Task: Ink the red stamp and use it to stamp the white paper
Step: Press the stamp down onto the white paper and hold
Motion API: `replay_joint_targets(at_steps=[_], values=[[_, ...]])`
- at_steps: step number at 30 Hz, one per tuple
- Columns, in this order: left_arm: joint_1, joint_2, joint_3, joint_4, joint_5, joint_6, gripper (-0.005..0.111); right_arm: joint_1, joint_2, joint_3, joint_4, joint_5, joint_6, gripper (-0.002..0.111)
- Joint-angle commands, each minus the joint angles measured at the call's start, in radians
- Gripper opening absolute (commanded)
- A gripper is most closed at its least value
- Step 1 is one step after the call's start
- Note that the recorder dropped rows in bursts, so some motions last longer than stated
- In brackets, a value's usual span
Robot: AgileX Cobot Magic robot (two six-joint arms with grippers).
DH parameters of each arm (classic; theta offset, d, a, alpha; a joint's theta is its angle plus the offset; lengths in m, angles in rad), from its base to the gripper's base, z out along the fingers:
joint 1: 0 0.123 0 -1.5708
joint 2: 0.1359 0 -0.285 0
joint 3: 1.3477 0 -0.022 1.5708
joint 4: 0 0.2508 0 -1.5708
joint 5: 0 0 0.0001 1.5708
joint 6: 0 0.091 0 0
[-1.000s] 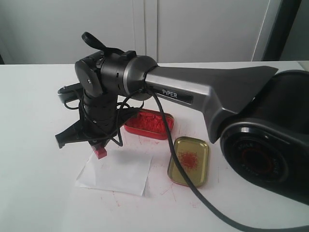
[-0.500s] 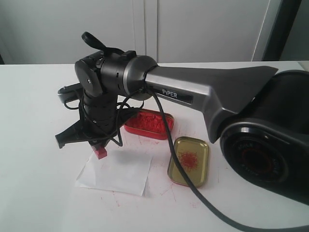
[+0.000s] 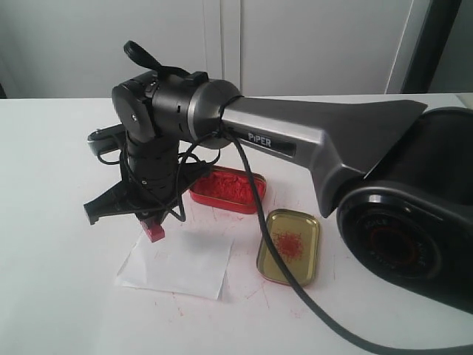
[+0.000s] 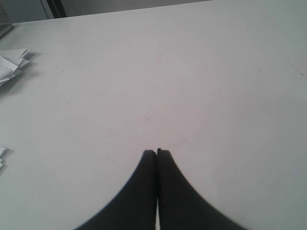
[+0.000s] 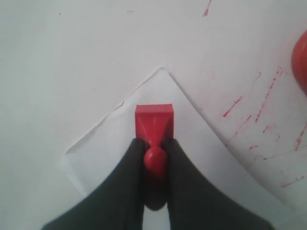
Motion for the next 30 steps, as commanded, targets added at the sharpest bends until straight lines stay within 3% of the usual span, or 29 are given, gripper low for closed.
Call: replay_joint_targets(at_steps=[1,30], values=[[-0.004,0.000,0.003,0.000,-0.005,-0.002,0.000,0.002,-0.004,-0.008,0.000,0.003,-0.012,0.000],[-0.004,0.000,0.003,0.000,-0.005,-0.002,0.000,-0.001,0.010,-0.008,0.000,-0.003,-0.012,0.000]])
